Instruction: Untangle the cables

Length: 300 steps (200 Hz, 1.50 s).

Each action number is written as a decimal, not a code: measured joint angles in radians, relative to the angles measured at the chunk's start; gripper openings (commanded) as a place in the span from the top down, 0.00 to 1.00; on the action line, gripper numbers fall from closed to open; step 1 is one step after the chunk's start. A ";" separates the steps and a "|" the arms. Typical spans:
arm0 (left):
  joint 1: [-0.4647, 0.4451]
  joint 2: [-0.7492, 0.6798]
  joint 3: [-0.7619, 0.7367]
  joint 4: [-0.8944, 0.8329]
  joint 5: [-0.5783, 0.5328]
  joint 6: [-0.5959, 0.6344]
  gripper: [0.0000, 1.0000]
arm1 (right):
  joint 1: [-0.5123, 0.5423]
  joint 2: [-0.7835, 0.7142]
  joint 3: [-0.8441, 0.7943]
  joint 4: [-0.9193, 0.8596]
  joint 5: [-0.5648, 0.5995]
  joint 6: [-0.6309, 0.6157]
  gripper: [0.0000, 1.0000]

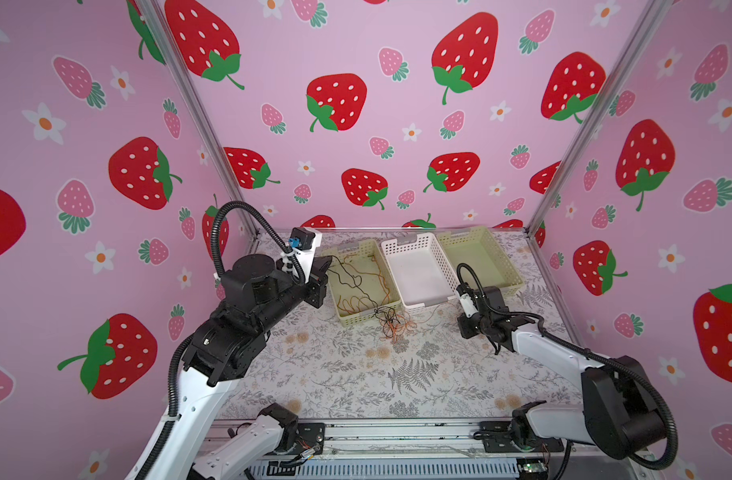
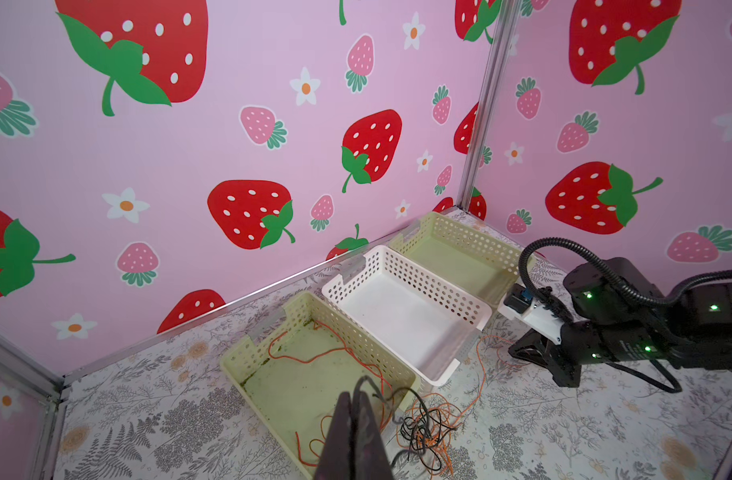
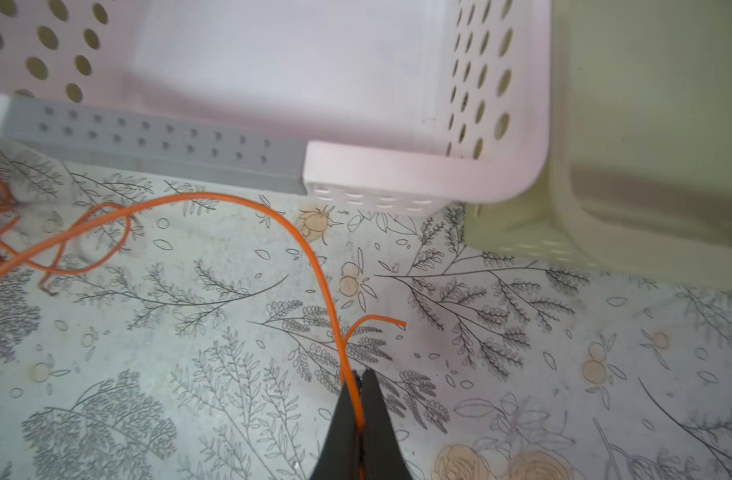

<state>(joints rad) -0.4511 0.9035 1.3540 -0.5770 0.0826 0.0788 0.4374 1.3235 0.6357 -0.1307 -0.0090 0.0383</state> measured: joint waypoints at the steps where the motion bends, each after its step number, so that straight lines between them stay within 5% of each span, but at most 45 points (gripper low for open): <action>1: 0.000 0.000 0.000 -0.001 0.001 0.000 1.00 | -0.001 0.000 0.000 -0.003 0.003 0.000 1.00; 38: 0.008 -0.005 0.001 -0.011 0.047 -0.001 1.00 | -0.025 0.002 0.007 -0.042 0.066 0.003 0.99; 63: 0.009 -0.003 0.010 -0.011 0.108 -0.005 1.00 | -0.031 -0.004 0.036 -0.066 0.071 0.005 0.58; 94: 0.009 0.023 0.034 0.002 0.219 -0.031 1.00 | -0.030 -0.093 0.049 -0.063 -0.002 -0.043 0.34; 117: 0.005 0.064 0.047 0.019 0.295 -0.058 1.00 | -0.006 -0.209 0.036 0.000 -0.138 -0.078 0.25; 148: -0.027 0.115 0.068 0.039 0.334 -0.077 1.00 | 0.123 -0.270 -0.021 0.146 -0.299 -0.132 0.22; 183: -0.056 0.137 0.111 0.050 0.352 -0.083 1.00 | 0.300 -0.164 -0.074 0.319 -0.396 -0.198 0.21; 300: -0.139 0.192 0.161 0.072 0.356 -0.112 1.00 | 0.311 0.097 0.034 0.572 -0.553 -0.242 0.21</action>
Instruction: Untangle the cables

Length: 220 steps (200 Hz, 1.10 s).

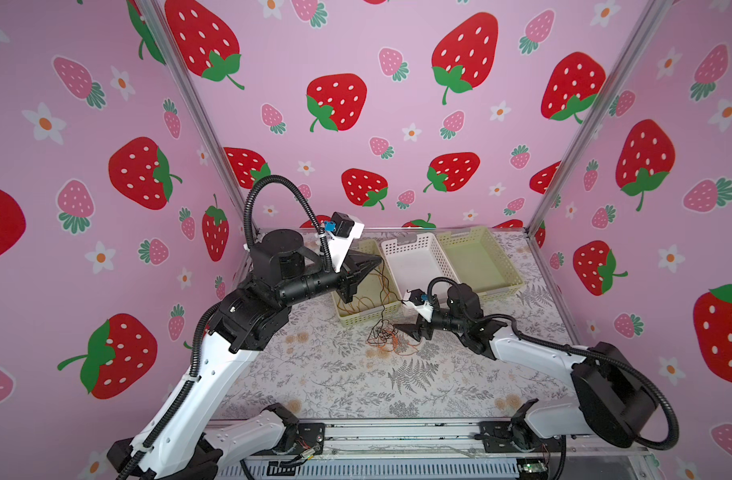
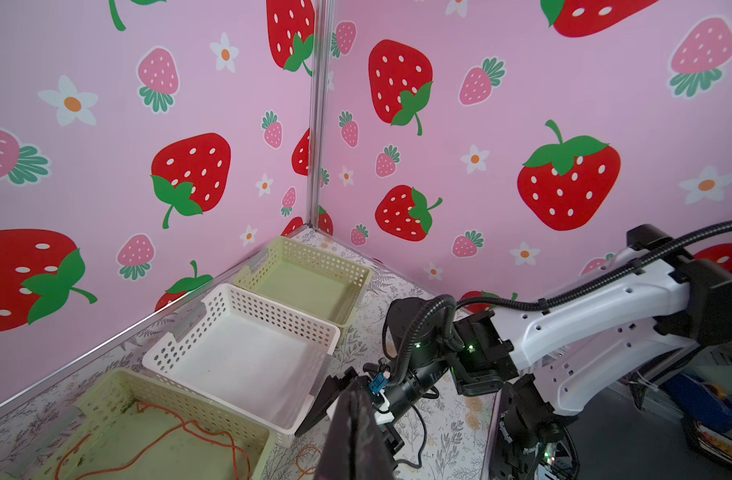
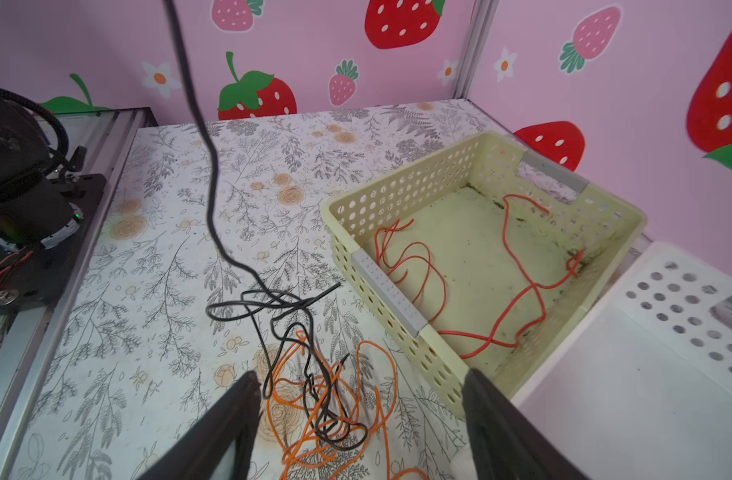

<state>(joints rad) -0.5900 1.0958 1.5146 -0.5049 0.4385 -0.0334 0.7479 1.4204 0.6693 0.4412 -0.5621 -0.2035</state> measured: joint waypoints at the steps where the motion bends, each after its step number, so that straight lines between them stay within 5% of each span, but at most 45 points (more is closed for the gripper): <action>1: 0.000 0.000 0.001 0.000 0.000 0.000 1.00 | 0.000 0.002 0.000 0.000 -0.001 0.000 0.21; 57: -0.032 0.029 0.048 0.031 -0.009 0.002 1.00 | 0.001 0.173 0.107 -0.057 -0.103 -0.035 0.23; 101: -0.051 0.037 0.054 0.076 -0.045 0.005 1.00 | 0.001 0.270 0.234 -0.122 -0.189 -0.056 0.47; 125: -0.056 0.041 0.059 0.103 -0.072 0.007 1.00 | 0.001 0.330 0.303 -0.177 -0.224 -0.083 0.78; 142: -0.056 0.040 0.063 0.116 -0.097 0.011 1.00 | 0.000 0.344 0.314 -0.203 -0.236 -0.078 0.90; 175: -0.056 0.030 0.075 0.133 -0.151 0.021 1.00 | -0.019 0.330 0.276 -0.179 -0.252 -0.053 1.00; 220: -0.056 0.023 0.110 0.114 -0.229 0.056 1.00 | -0.044 0.297 0.256 -0.146 -0.232 -0.027 1.00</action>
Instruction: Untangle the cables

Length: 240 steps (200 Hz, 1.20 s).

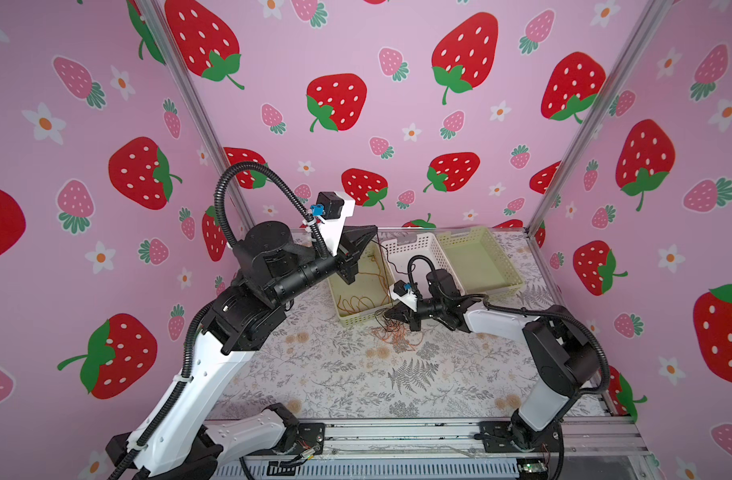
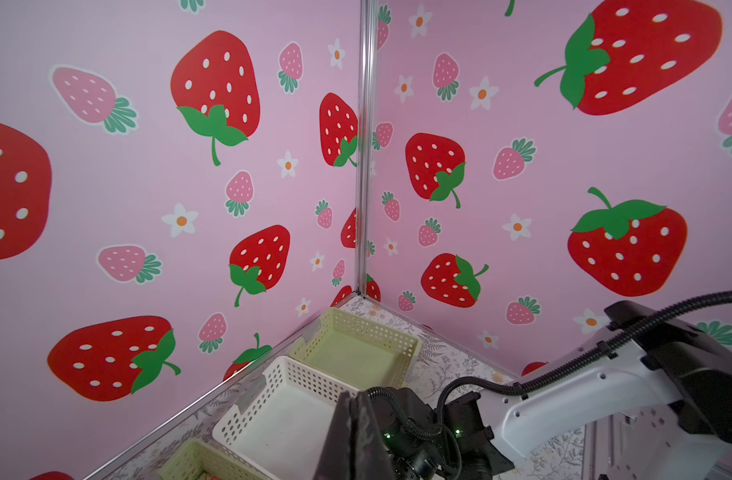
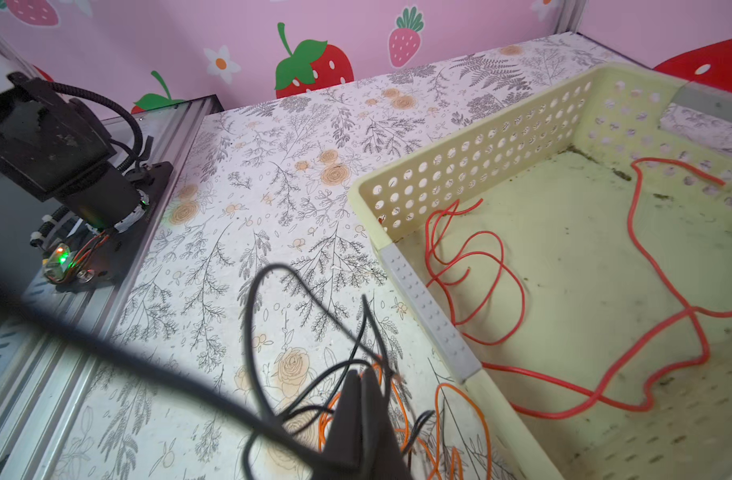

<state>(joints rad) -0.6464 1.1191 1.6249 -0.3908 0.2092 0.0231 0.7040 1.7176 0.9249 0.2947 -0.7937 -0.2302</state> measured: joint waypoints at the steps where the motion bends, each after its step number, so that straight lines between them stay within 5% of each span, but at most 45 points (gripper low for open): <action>1: 0.000 0.000 0.001 -0.002 -0.002 0.000 1.00 | 0.000 -0.001 0.000 0.000 0.001 0.000 1.00; 83: 0.000 0.010 0.111 -0.135 -0.091 0.085 1.00 | 0.003 -0.037 -0.003 -0.011 0.049 -0.002 0.95; 146: 0.000 0.033 0.160 -0.026 0.037 0.061 1.00 | -0.002 -0.072 -0.110 -0.082 0.111 0.001 0.55; 240: -0.002 0.065 0.217 0.037 0.071 0.034 1.00 | -0.002 -0.048 -0.129 -0.070 0.131 -0.019 0.49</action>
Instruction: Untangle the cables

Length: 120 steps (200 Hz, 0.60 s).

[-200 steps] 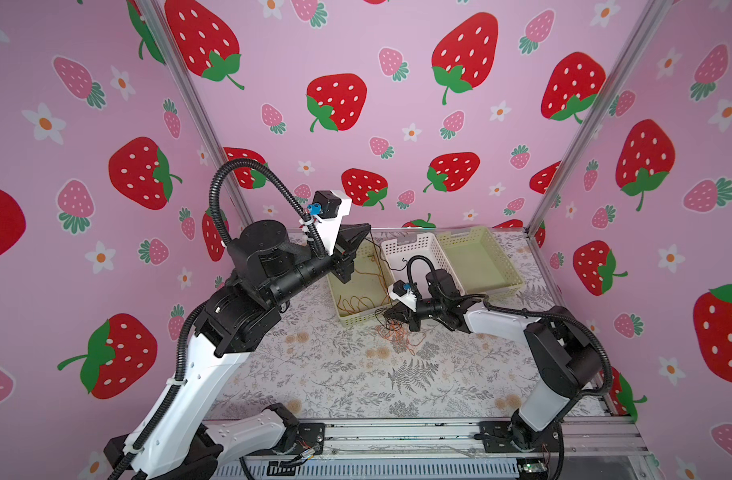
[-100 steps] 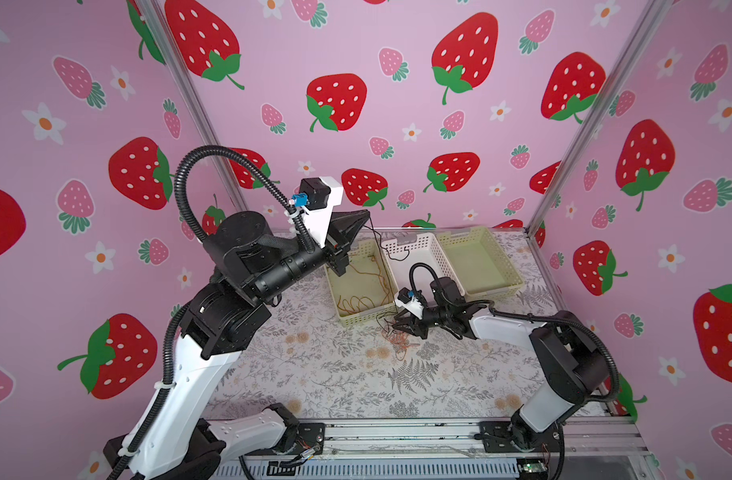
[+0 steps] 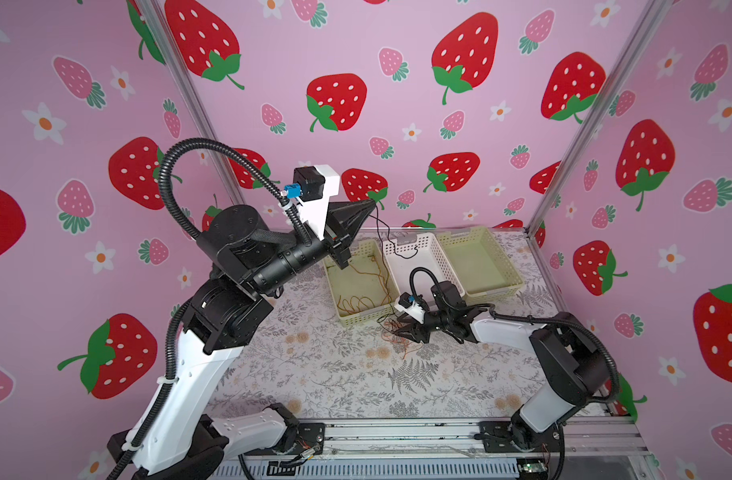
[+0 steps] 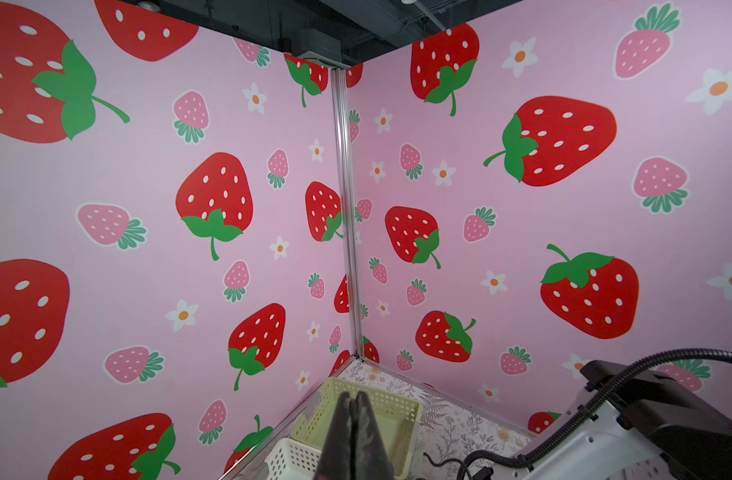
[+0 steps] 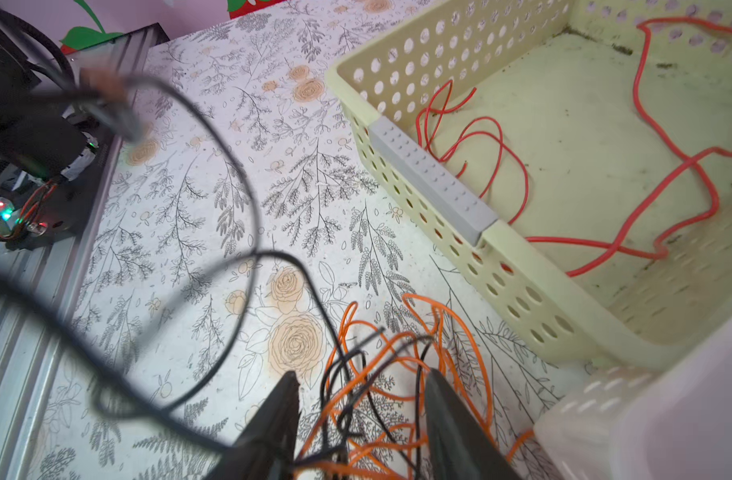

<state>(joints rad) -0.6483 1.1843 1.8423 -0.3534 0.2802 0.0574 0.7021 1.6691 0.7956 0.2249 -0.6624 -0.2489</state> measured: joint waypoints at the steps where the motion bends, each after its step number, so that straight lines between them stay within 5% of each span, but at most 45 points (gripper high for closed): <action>1: 0.000 0.000 0.002 0.000 0.000 0.000 1.00 | 0.000 0.003 0.000 0.000 0.000 0.000 0.49; 61: 0.000 0.003 0.085 0.006 -0.013 0.025 1.00 | 0.000 0.090 0.001 -0.003 0.042 -0.009 0.60; 120: 0.000 0.029 0.175 -0.024 -0.069 0.092 1.00 | 0.000 0.097 0.003 -0.020 0.116 -0.011 0.61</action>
<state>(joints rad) -0.6483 1.2133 2.0178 -0.3779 0.2111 0.1490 0.7021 1.7660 0.7982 0.2050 -0.5461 -0.2596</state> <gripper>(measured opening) 0.042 0.381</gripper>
